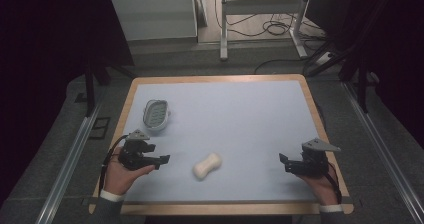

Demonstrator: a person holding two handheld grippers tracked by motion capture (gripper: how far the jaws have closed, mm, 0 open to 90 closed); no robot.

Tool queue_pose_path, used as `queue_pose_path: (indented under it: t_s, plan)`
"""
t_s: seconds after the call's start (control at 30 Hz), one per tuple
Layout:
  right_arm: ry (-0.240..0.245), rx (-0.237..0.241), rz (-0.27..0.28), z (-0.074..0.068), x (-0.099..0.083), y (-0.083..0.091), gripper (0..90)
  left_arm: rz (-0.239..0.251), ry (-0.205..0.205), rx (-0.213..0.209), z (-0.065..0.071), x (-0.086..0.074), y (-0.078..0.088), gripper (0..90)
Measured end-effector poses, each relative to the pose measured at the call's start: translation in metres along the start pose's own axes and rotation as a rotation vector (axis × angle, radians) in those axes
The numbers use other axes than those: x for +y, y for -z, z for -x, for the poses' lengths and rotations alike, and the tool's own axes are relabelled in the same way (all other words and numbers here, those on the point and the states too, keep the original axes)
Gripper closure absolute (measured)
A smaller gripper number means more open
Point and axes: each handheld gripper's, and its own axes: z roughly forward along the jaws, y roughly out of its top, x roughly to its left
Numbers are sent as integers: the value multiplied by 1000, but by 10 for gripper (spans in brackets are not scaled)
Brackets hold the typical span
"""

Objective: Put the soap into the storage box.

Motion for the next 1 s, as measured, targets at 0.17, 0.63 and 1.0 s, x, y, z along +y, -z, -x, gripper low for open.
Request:
queue_pose_path:
  t_s: [0.17,0.63,1.0]
  plan:
    - [-1,-1,0,1,-1,1,85,-12,-21,-5,6,9,-1,266]
    - [-4,-8,-5,3,-2,-1,85,-40,-69,-23,18,25,-8,260]
    - [1,-7,-16,3,-1,-4,85,-69,-98,-50,30,33,-17,261]
